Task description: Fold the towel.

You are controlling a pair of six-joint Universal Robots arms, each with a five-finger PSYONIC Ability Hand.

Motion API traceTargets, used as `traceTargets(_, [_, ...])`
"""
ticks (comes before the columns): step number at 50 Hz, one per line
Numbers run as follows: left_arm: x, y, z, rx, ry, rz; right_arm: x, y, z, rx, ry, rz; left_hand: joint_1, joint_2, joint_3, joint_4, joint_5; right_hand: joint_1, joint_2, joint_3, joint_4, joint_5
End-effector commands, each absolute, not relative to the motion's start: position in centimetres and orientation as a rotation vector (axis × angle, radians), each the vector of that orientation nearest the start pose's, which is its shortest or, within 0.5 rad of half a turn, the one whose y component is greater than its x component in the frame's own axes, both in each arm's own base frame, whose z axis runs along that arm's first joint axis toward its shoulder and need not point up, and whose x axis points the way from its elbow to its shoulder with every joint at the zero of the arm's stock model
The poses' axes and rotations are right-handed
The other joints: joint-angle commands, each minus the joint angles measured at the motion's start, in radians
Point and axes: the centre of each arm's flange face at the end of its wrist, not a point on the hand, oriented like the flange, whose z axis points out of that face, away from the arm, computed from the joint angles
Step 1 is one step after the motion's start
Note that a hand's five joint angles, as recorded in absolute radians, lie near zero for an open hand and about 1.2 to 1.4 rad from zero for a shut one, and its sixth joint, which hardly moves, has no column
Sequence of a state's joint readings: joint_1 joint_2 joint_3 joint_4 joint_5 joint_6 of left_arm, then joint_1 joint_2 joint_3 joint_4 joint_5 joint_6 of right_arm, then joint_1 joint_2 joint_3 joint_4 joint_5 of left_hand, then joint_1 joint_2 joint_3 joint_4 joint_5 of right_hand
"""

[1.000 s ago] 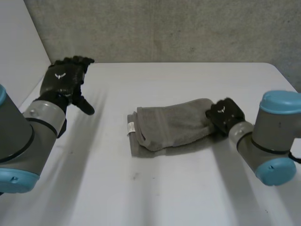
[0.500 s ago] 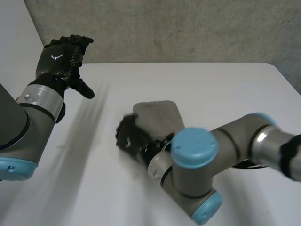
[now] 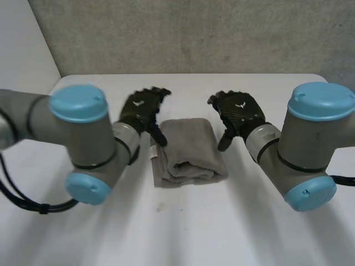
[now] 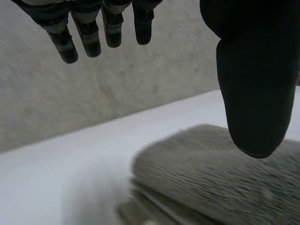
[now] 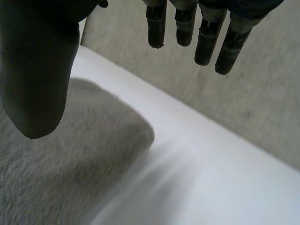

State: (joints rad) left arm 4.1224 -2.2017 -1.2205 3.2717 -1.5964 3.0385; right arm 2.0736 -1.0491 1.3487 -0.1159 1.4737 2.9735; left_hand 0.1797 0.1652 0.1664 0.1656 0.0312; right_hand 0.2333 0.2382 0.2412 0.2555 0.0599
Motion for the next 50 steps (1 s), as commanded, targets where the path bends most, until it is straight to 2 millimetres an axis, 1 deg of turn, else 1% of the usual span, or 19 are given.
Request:
traceTargets(1, [-36.4, -28.2, 15.8, 0.666, 2.786, -2.185, 31.4, -29.2, 17.4, -0.793, 2.148, -1.694, 0.002, 0.016, 0.015, 0.016, -0.024, -0.059, -0.064, -0.067, -0.081, -0.06])
traceTargets(8, [-36.9, -27.7, 12.7, 0.697, 2.838, -2.073, 32.2, -29.8, 14.9, -0.824, 2.177, -1.644, 0.002, 0.016, 0.015, 0.016, -0.024, -0.059, -0.064, -0.067, -0.081, -0.06])
traceTargets(14, [-36.5, -27.4, 12.8, 0.705, 2.841, -2.051, 32.9, -30.0, 13.8, -0.845, 2.186, -1.613, -0.001, 0.013, 0.012, 0.013, -0.027, -0.059, -0.064, -0.067, -0.081, -0.06])
traceTargets(16, [-36.1, -27.4, 14.3, 0.691, 2.822, -2.084, 33.0, -30.0, 14.2, -0.845, 2.177, -1.623, -0.004, 0.01, 0.009, 0.01, -0.03, -0.059, -0.064, -0.067, -0.081, -0.06])
traceTargets(20, [-35.6, -27.3, 16.5, 0.658, 2.787, -2.133, 33.0, -29.9, 17.9, -0.818, 2.107, -1.716, -0.005, 0.009, 0.008, 0.009, -0.031, -0.059, -0.064, -0.067, -0.081, -0.06])
traceTargets(21, [-35.3, -27.2, 18.1, 0.634, 2.761, -2.17, 33.0, -29.9, 17.9, -0.817, 2.106, -1.717, -0.005, 0.009, 0.008, 0.009, -0.031, -0.059, -0.064, -0.067, -0.081, -0.06])
traceTargets(22, [-35.3, -27.2, 18.2, 0.634, 2.761, -2.17, 32.8, -29.6, 19.8, -0.802, 2.069, -1.763, -0.005, 0.009, 0.008, 0.009, -0.031, -0.059, -0.064, -0.067, -0.081, -0.06])
traceTargets(23, [-34.7, -27.1, 20.0, 0.598, 2.731, -2.205, 32.4, -29.4, 21.9, -0.782, 2.03, -1.819, -0.005, 0.009, 0.008, 0.009, -0.031, -0.059, -0.064, -0.067, -0.081, -0.06])
traceTargets(24, [-34.0, -27.2, 21.9, 0.557, 2.698, -2.238, 32.4, -29.4, 21.9, -0.782, 2.029, -1.819, -0.005, 0.009, 0.008, 0.009, -0.031, -0.059, -0.064, -0.067, -0.081, -0.06])
traceTargets(25, [-34.0, -27.2, 21.9, 0.557, 2.698, -2.238, 31.8, -29.3, 23.9, -0.748, 2.0, -1.871, -0.005, 0.009, 0.008, 0.009, -0.031, -0.059, -0.064, -0.067, -0.081, -0.06])
traceTargets(26, [-33.1, -27.2, 24.0, 0.514, 2.666, -2.27, 31.3, -29.0, 25.8, -0.711, 1.975, -1.926, -0.005, 0.009, 0.008, 0.009, -0.031, -0.059, -0.064, -0.067, -0.081, -0.06])
traceTargets(29, [-31.1, -27.2, 28.1, 0.424, 2.586, -2.354, 30.3, -28.9, 27.8, -0.663, 1.97, -1.988, -0.005, 0.009, 0.008, 0.009, -0.031, -0.059, -0.064, -0.067, -0.081, -0.06])
traceTargets(30, [-31.1, -27.2, 28.2, 0.424, 2.586, -2.354, 29.1, -28.9, 29.8, -0.601, 1.974, -2.058, -0.005, 0.009, 0.008, 0.009, -0.031, -0.059, -0.064, -0.067, -0.081, -0.06])
traceTargets(31, [-29.9, -27.3, 30.0, 0.381, 2.55, -2.382, 28.0, -28.8, 31.4, -0.546, 1.983, -2.111, -0.005, 0.009, 0.008, 0.009, -0.031, -0.059, -0.064, -0.067, -0.081, -0.06])
traceTargets(32, [-28.6, -27.3, 31.8, 0.338, 2.513, -2.411, 28.0, -28.8, 31.4, -0.545, 1.983, -2.111, -0.005, 0.009, 0.008, 0.009, -0.031, -0.059, -0.064, -0.067, -0.081, -0.06])
traceTargets(33, [-28.6, -27.3, 31.8, 0.338, 2.512, -2.411, 26.7, -28.5, 33.0, -0.493, 2.0, -2.16, -0.005, 0.009, 0.008, 0.009, -0.031, -0.059, -0.064, -0.067, -0.081, -0.06])
traceTargets(35, [-26.4, -27.0, 34.3, 0.275, 2.475, -2.415, 25.8, -28.1, 34.3, -0.455, 2.012, -2.19, -0.005, 0.009, 0.008, 0.009, -0.031, -0.059, -0.064, -0.067, -0.081, -0.06])
traceTargets(40, [-24.8, -25.3, 37.0, 0.252, 2.463, -2.411, 24.9, -27.3, 35.3, -0.454, 2.053, -2.171, -0.005, 0.009, 0.008, 0.009, -0.031, -0.059, -0.064, -0.067, -0.081, -0.06])
traceTargets(50, [-23.9, -23.2, 38.4, 0.28, 2.496, -2.347, 24.3, -25.9, 37.0, -0.471, 2.062, -2.16, -0.005, 0.009, 0.008, 0.009, -0.031, -0.059, -0.064, -0.067, -0.081, -0.06])
